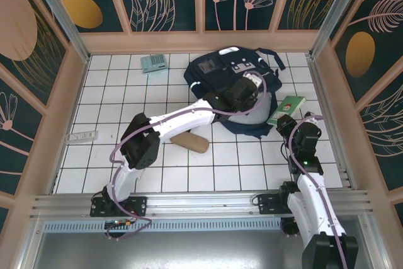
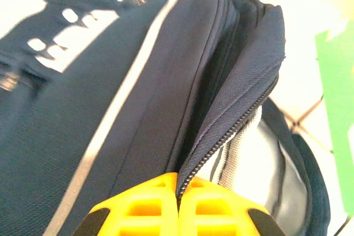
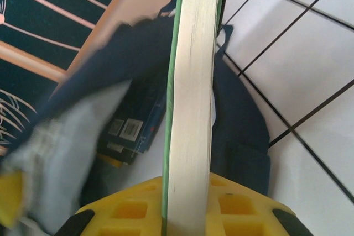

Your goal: Pack books, pencil case, and school supplies into a backpack

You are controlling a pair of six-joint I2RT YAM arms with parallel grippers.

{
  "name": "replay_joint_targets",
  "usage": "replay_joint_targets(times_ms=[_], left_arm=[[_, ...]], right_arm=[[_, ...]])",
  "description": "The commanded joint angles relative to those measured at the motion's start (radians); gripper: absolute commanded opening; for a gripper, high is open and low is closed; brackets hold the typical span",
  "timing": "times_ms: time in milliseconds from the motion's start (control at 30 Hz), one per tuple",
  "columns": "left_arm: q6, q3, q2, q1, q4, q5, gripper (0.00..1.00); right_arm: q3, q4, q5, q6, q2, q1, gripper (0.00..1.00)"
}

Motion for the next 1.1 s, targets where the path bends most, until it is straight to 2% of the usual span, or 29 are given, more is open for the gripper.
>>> replay_joint_targets(times_ms=[0,200,400,600,733,867,1067], left_arm=[[-0.027,0.114,-0.041,0.005,0.014,-0.127,0.0],[-0.025,0.127,-0.059,0.005,0.042,-0.127,0.0],[-0.046,0.094,-0.066,0.004,0.054,-0.073,0.0],[-0.058,0.064,-0.08,0.004,0.069,-0.052,0.0],[-0.065,0.044,-0.093,0.004,0.083,-0.034,0.0],[-0.074,0.019,-0.103,0.004,0.098,-0.002,0.0],[-0.075,-0.032,-0.129,0.004,0.107,-0.011,0.0]], right_arm=[[-0.014,0.173,-0.091,0.04,0.032,0.0,0.0],[-0.026,0.354,-0.187,0.12,0.146,0.03,0.0],[0.007,0.492,-0.139,0.191,0.301,0.123,0.0],[0.087,0.463,0.053,0.268,0.485,0.21,0.0],[0.064,0.568,0.14,0.342,0.578,0.228,0.0],[0.08,0.718,0.114,0.395,0.721,0.237,0.0],[0.145,0.894,0.029,0.468,0.913,0.261,0.0]])
